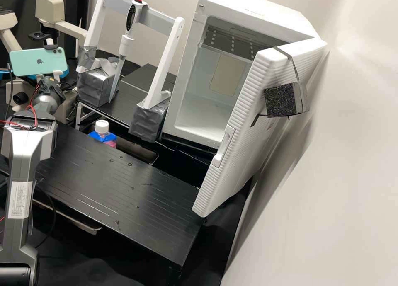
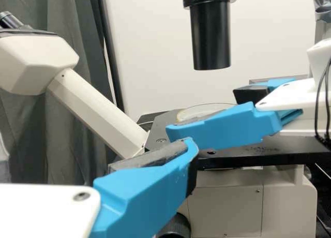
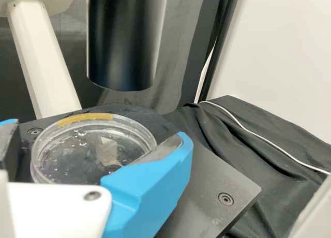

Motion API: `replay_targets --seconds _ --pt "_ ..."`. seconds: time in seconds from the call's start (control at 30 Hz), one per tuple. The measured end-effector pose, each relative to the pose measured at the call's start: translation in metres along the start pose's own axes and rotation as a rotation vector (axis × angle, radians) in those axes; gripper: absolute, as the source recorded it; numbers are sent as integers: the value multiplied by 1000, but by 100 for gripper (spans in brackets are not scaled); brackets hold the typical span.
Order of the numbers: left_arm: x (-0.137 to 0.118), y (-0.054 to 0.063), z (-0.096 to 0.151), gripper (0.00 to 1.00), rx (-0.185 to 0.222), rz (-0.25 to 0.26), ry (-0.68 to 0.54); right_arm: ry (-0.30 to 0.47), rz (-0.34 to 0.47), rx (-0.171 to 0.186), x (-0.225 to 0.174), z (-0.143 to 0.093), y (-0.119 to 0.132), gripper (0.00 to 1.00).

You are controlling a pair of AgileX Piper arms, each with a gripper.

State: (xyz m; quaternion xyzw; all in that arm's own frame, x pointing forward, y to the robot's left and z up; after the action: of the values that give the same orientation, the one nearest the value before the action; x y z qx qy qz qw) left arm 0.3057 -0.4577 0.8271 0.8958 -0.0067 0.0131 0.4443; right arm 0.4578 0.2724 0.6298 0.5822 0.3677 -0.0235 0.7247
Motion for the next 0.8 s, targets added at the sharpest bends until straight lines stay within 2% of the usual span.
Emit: replay_targets --seconds 0.13,0.2,0.23,0.33,0.4,0.47,0.63,0.8 --pt "0 0 0 100 0 0 0 -3 -18 5 -6 0 -4 100" --pt "0 0 0 100 0 0 0 19 -18 38 -15 -3 -5 100" --pt "0 0 0 100 0 0 0 25 -18 41 -20 -4 -5 100" --pt "0 0 0 100 0 0 0 40 -17 12 -36 -7 -5 100" --pt "0 0 1 100 -3 -1 -7 51 -6 6 -49 -8 -3 100" --pt "0 0 1 100 -9 -2 -13 63 12 2 -63 -9 3 100" --pt "0 0 1 100 -10 -2 -13 149 82 19 -101 -11 15 100" --pt "0 0 1 100 -10 -2 -13 209 185 6 -148 -10 25 100"
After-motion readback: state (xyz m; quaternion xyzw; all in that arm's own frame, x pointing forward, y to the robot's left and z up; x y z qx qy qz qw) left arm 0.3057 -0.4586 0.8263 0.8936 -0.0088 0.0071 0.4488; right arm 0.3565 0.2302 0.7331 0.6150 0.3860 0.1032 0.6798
